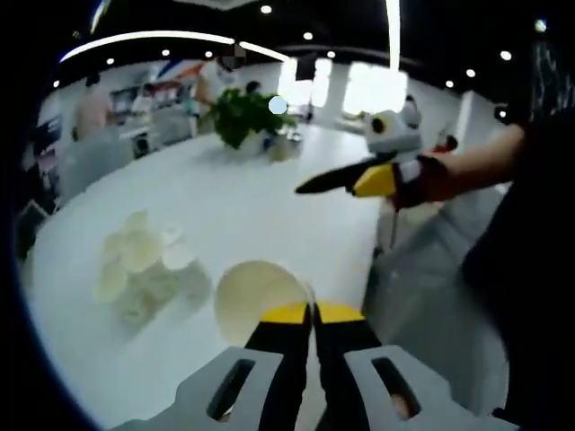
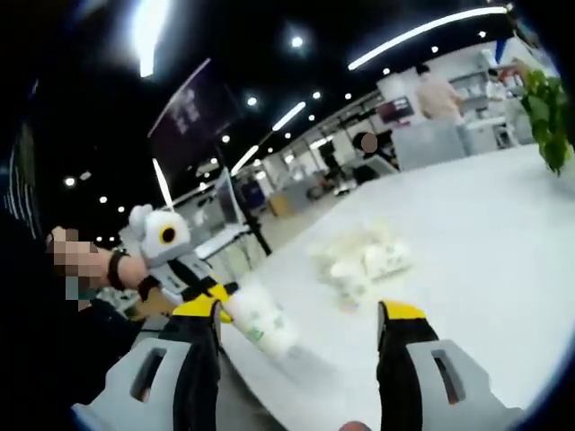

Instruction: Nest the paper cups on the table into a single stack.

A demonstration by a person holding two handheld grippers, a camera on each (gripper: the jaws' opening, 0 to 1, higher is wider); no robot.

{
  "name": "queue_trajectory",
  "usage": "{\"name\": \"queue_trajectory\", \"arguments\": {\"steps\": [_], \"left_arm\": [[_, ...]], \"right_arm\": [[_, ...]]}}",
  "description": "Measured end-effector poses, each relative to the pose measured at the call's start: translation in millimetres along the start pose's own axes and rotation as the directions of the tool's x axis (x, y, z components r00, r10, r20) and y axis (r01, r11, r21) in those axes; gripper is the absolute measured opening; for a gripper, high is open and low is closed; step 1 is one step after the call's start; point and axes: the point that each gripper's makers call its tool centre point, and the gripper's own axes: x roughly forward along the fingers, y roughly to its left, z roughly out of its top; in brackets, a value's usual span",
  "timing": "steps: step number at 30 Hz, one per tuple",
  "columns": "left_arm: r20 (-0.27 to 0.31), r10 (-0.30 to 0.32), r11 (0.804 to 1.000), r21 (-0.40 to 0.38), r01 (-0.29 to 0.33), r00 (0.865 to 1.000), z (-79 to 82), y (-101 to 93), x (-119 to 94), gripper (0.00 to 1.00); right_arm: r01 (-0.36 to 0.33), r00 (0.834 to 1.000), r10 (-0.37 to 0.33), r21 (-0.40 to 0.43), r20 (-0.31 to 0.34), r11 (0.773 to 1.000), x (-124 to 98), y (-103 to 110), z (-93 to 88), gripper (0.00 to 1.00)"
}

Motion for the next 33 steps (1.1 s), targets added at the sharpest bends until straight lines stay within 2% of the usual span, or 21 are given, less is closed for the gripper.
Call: {"name": "queue_trajectory", "arguments": {"steps": [2,8,12,14,18,20,27,28,30,31,33], "left_arm": [[-0.025,0.007,1.0,-0.006,-0.007,1.0,-5.6,1.5,2,0.0],[-0.109,0.061,0.996,0.068,-0.053,0.992,-22.1,7.1,6,0.0],[-0.15,0.067,0.993,0.101,-0.052,0.986,-28.3,4.0,9,0.0],[-0.188,0.08,0.983,0.178,-0.047,0.979,-34.7,4.3,11,0.0],[-0.235,0.08,0.944,0.329,0.002,0.969,-40.4,-4.2,16,0.0],[-0.268,0.058,0.942,0.334,0.036,0.962,-43.8,-10.1,17,0.0],[-0.276,0.064,0.943,0.332,0.033,0.959,-28.5,-16.7,3,0.0],[-0.299,0.078,0.94,0.34,0.03,0.951,-29.6,-14.7,-2,0.0],[-0.309,0.09,0.934,0.357,0.027,0.947,-28.7,-11.3,-8,0.0],[-0.337,0.095,0.932,0.361,0.036,0.937,-30.7,-9.6,-13,0.0],[-0.343,0.085,0.933,0.356,0.046,0.935,-29.4,-9.8,-15,0.0]], "right_arm": [[0.004,1.0,-0.004,0.011,-0.006,1.0,-1,-1,-1.9,0.69],[0.014,0.999,-0.014,0.005,-0.032,1.0,-2,-2,-11.3,0.69],[0.018,0.999,-0.018,0.011,-0.038,1.0,-3,-2,-14.5,0.69],[0.021,0.999,-0.02,0.009,-0.041,1.0,-3,-3,-15.9,0.69],[0.024,0.998,-0.023,0.007,-0.051,1.0,-4,-2,-18.8,0.69],[0.023,0.998,-0.023,-0.006,-0.061,1.0,-5,-2,-20.3,0.69],[0.032,0.998,-0.032,0.001,-0.052,0.999,-8,-5,-18.2,0.68],[0.035,0.998,-0.034,0.005,-0.051,0.999,-8,-5,-18.2,0.68],[0.036,0.998,-0.035,0.008,-0.051,0.999,-8,-5,-18.4,0.68],[0.035,0.998,-0.034,0.01,-0.051,0.999,-8,-5,-18.4,0.68],[0.033,0.998,-0.033,0.009,-0.053,0.999,-7,-5,-19.1,0.68]]}}
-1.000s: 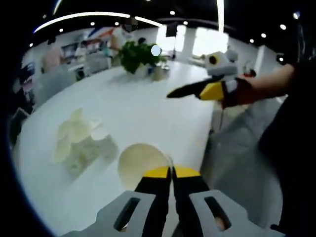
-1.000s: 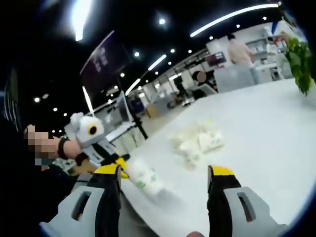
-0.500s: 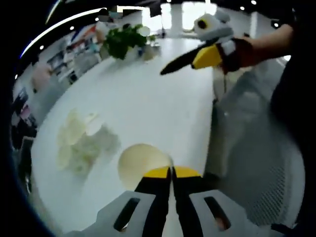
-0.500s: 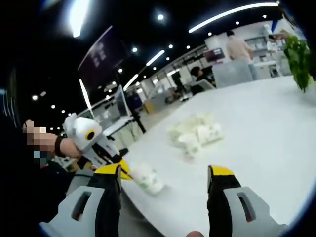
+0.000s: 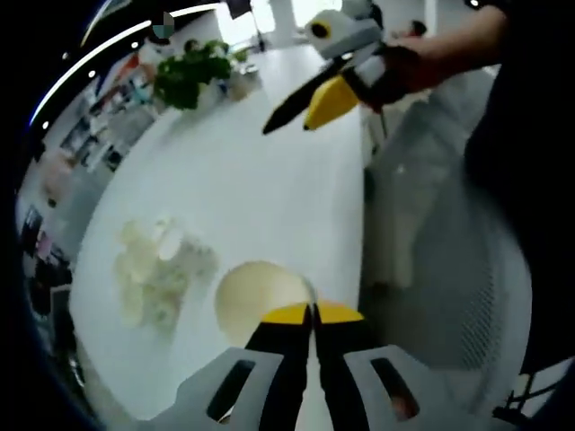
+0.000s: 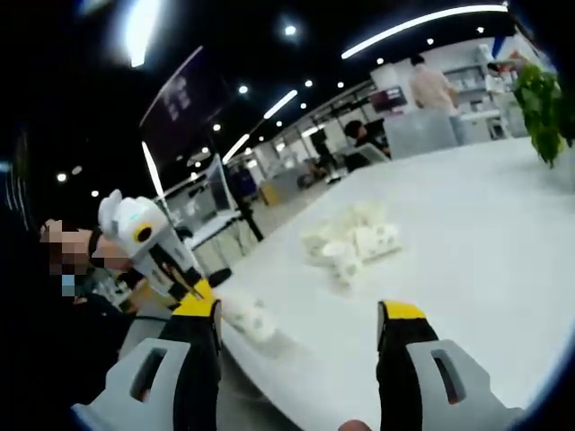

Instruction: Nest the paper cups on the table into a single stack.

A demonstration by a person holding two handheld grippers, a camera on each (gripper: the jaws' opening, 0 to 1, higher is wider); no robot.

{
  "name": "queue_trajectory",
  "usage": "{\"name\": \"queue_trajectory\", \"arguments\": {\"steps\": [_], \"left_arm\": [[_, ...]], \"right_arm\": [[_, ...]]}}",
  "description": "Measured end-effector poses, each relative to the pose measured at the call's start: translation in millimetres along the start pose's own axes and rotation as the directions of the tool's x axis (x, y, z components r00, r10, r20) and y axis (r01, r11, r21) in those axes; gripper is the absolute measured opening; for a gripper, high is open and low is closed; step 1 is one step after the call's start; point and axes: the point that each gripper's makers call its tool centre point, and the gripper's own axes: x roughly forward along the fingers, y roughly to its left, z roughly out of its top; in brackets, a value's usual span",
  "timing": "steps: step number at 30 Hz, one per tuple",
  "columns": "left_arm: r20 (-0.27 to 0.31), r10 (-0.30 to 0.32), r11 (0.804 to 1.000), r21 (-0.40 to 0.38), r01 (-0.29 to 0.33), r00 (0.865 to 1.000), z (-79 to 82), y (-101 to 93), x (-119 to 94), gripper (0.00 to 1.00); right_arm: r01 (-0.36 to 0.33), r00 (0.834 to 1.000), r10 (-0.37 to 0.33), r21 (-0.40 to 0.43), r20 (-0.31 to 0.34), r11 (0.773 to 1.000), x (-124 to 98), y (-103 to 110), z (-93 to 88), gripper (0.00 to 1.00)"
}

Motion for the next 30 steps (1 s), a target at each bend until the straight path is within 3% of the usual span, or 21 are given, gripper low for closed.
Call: {"name": "queue_trajectory", "arguments": {"steps": [2,13,19,22,30], "left_arm": [[-0.035,-0.018,1.0,0.009,0.018,0.999,-4.7,-2.8,1,0.0],[-0.095,-0.034,0.989,0.139,0.047,0.995,-2.6,-1.9,24,0.0],[-0.109,-0.044,0.987,0.147,0.059,0.993,0.5,1.5,31,0.0],[-0.122,-0.054,0.987,0.142,0.071,0.991,-0.3,1.5,36,0.0],[-0.146,-0.065,0.984,0.154,0.088,0.987,-5.4,1.6,46,0.0]], "right_arm": [[-0.003,1.0,0.003,0.002,-0.003,1.0,1,0,-1.2,0.68],[-0.015,1.0,0.015,-0.018,-0.025,1.0,0,3,-2.3,0.68],[0.0,1.0,0.0,-0.005,-0.021,1.0,-8,-4,-2.3,0.68],[0.007,1.0,-0.008,0.023,0.01,1.0,-12,-7,2.8,0.67],[0.019,1.0,-0.018,0.015,-0.012,1.0,-17,-10,-3.8,0.67]]}}
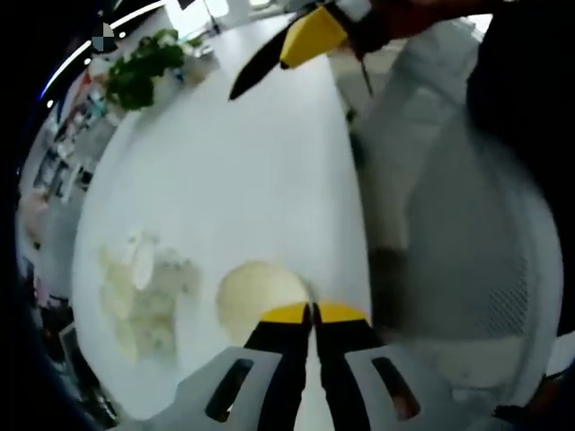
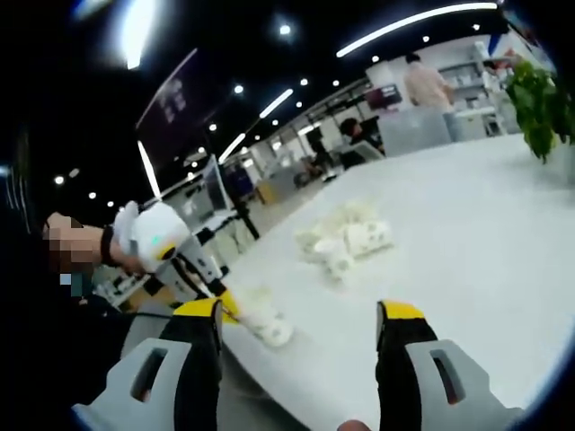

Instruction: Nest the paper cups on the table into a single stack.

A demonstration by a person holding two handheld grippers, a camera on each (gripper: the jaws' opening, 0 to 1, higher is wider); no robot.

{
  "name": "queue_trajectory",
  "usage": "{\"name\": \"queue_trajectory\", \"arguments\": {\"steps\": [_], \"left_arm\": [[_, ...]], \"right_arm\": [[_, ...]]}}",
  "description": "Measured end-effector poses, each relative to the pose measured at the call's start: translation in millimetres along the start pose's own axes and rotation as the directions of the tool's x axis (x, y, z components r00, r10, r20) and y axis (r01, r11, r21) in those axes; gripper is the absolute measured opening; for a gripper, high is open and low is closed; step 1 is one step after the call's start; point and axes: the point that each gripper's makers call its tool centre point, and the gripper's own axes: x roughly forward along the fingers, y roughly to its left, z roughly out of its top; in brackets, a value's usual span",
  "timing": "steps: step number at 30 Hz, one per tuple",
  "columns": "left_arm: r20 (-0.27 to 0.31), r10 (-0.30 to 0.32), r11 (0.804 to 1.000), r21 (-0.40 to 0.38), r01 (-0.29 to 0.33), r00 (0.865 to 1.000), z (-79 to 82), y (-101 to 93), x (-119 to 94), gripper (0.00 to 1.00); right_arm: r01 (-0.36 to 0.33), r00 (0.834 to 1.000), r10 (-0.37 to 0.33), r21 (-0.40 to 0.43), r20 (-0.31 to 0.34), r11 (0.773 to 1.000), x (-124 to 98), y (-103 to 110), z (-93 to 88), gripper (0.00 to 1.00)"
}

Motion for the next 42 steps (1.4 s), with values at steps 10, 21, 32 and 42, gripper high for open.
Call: {"name": "queue_trajectory", "arguments": {"steps": [10,21,32,42], "left_arm": [[0.024,0.012,1.0,-0.026,-0.012,1.0,-1.5,4.2,1,0.07],[0.047,0.008,0.996,-0.085,-0.004,0.999,-2.2,3.1,-2,0.18],[0.174,0.097,0.962,-0.267,-0.048,0.98,-6.0,15.8,-25,0.24],[0.249,0.205,0.895,-0.44,-0.078,0.946,-12.3,27.2,-41,0.28]], "right_arm": [[0.012,1.0,-0.012,0.033,0.02,0.999,-2,-2,1.1,0.67],[0.008,1.0,-0.009,0.037,0.02,0.999,2,1,0.0,0.67],[0.019,0.999,-0.02,0.038,0.03,0.999,0,-1,2.4,0.68],[0.012,1.0,-0.013,0.036,0.027,0.999,2,0,4.2,0.69]]}}
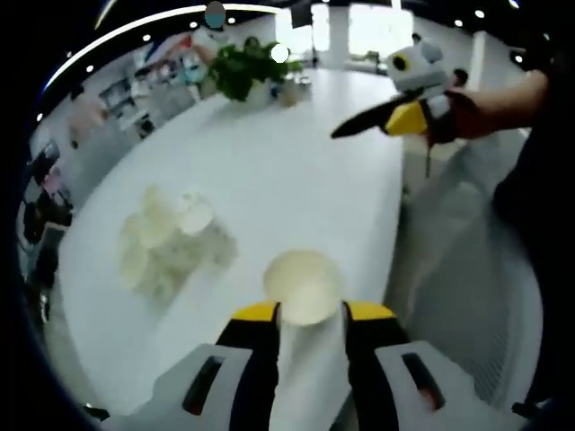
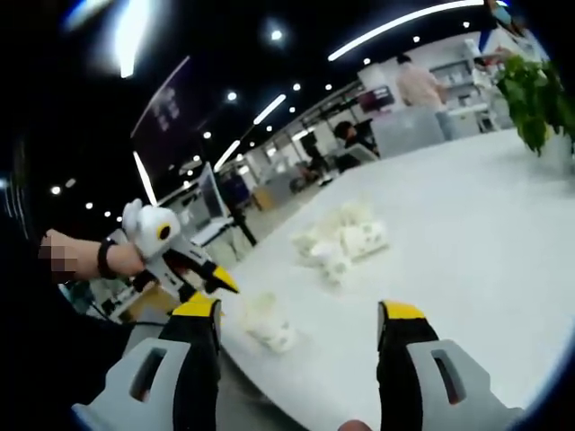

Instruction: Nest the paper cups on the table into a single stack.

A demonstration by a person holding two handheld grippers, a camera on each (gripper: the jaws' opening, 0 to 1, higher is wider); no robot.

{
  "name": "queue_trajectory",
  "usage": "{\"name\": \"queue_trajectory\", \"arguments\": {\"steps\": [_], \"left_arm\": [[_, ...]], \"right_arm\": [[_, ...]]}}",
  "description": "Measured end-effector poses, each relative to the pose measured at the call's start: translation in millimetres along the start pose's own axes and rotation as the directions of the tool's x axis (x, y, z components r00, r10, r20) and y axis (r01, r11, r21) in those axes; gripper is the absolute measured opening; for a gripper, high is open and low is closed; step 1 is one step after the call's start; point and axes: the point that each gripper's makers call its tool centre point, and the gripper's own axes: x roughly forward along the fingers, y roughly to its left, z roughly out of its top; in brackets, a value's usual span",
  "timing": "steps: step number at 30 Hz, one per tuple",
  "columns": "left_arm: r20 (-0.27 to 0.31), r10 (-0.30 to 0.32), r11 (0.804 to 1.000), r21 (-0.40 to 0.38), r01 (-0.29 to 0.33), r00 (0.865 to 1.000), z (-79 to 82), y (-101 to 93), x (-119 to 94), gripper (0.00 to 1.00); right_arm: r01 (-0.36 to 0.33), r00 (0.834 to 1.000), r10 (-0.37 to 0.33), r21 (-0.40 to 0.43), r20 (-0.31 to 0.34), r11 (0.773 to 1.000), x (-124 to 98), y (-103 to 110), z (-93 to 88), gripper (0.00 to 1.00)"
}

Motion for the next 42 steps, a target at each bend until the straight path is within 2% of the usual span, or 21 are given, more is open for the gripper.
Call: {"name": "queue_trajectory", "arguments": {"steps": [4,7,12,16,19,24,28,31,36,42], "left_arm": [[0.074,0.038,0.995,-0.09,-0.031,0.997,6.4,6.7,-5,0.3],[0.109,0.052,0.982,-0.187,-0.031,0.993,9.0,10.4,-10,0.32],[0.16,0.096,0.97,-0.236,-0.057,0.982,11.8,22.3,-19,0.35],[0.183,0.119,0.972,-0.22,-0.077,0.976,12.7,29.2,-24,0.39],[0.187,0.137,0.958,-0.275,-0.081,0.973,12.8,33.1,-27,0.43],[0.222,0.165,0.954,-0.282,-0.099,0.961,13.6,40.6,-33,0.48],[0.247,0.181,0.946,-0.307,-0.1,0.952,14.2,44.8,-34,0.58],[0.238,0.208,0.941,-0.314,-0.127,0.949,10.6,49.9,-33,0.66],[0.238,0.22,0.937,-0.322,-0.137,0.946,7.6,53.0,-32,0.7],[0.262,0.255,0.92,-0.362,-0.15,0.931,7.1,64.1,-33,0.86]], "right_arm": [[-0.006,1.0,0.006,0.0,0.004,1.0,1,2,1.3,0.69],[-0.008,1.0,0.008,-0.003,-0.002,1.0,1,2,1.0,0.7],[-0.02,1.0,0.02,-0.015,-0.005,1.0,2,4,2.8,0.72],[-0.021,1.0,0.021,-0.013,0.0,1.0,2,2,3.8,0.72],[-0.018,1.0,0.018,-0.021,0.002,1.0,2,2,5.0,0.72],[-0.01,1.0,0.01,-0.029,0.002,1.0,1,0,5.7,0.74],[-0.008,1.0,0.008,-0.033,0.005,0.999,1,0,5.3,0.77],[-0.001,1.0,0.001,-0.038,0.006,0.999,1,-1,4.8,0.8],[0.004,1.0,-0.004,-0.038,0.001,0.999,2,-1,2.8,0.86],[0.002,1.0,-0.003,-0.06,-0.016,0.998,3,0,0.0,0.93]]}}
